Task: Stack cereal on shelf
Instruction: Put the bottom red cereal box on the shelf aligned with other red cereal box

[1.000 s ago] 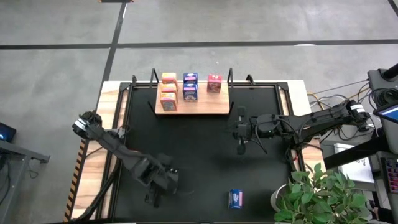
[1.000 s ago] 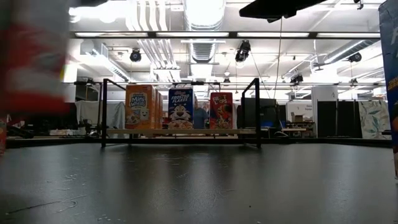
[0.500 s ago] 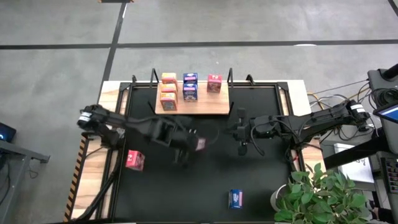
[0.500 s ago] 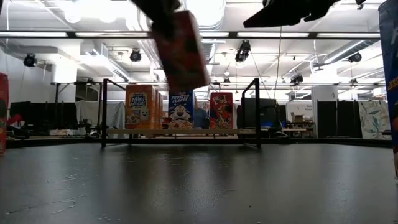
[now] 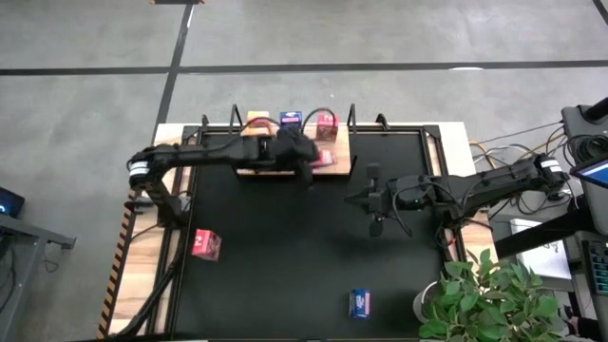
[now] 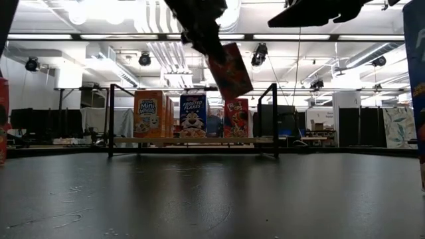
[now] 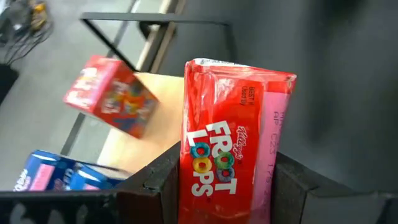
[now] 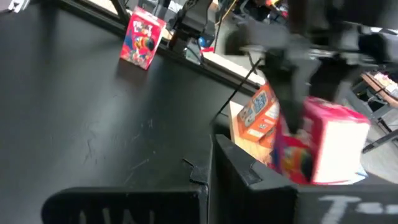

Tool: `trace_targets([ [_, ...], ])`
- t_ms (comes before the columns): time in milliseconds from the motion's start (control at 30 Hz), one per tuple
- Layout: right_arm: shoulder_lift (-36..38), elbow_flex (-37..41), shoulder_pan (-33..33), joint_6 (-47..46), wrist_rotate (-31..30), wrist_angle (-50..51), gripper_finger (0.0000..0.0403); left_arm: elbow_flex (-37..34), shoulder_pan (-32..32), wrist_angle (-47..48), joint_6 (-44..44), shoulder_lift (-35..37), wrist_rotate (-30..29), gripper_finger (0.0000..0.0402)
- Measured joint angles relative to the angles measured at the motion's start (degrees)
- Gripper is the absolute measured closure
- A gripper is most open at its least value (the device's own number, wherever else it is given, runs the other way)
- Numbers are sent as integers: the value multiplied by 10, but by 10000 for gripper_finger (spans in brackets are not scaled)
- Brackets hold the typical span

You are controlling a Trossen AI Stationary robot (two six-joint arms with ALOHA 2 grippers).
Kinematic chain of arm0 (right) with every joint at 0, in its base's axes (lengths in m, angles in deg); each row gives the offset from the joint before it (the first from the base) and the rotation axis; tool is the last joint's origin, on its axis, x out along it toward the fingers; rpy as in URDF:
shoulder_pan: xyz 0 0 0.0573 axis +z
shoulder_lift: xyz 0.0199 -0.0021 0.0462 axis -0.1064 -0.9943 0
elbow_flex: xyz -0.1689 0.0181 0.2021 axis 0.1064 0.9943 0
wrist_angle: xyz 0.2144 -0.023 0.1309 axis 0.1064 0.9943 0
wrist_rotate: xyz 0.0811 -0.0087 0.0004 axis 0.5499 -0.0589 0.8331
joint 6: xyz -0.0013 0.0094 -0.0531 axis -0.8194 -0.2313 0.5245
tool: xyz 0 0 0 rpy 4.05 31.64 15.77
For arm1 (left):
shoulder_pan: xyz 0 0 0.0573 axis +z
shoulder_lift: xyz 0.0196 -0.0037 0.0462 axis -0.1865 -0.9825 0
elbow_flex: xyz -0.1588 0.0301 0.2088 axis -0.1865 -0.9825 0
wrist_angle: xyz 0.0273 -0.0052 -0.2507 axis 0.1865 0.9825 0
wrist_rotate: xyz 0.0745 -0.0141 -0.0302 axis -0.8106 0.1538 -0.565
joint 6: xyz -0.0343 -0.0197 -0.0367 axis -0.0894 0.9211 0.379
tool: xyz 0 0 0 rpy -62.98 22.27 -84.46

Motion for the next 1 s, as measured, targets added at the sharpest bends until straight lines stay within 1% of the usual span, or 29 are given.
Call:
trace_targets([
  [67, 8, 6, 0, -1, 0, -1, 392, 0, 20, -24, 11, -11, 1, 249],
  [167, 21, 16, 0, -4, 0, 0, 392, 0, 44, -36, 20, -34, 3, 249],
  [333, 34, 29, 0, -13, -2, 0, 392, 0, 69, -37, 37, -64, 53, 249],
  [400, 39, 31, 0, -13, -5, 0, 392, 0, 76, -40, 41, -72, 61, 249],
  [533, 42, 31, 0, -13, -5, 0, 392, 0, 81, -41, 42, -80, 62, 249],
  [767, 43, 31, 0, -16, -5, 0, 392, 0, 80, -75, 42, -80, 62, 248],
  [867, 43, 31, 0, -18, -5, 0, 392, 0, 81, -75, 43, -80, 62, 248],
  [1000, 43, 31, 0, -18, -6, 0, 392, 0, 81, -78, 45, -80, 62, 241],
])
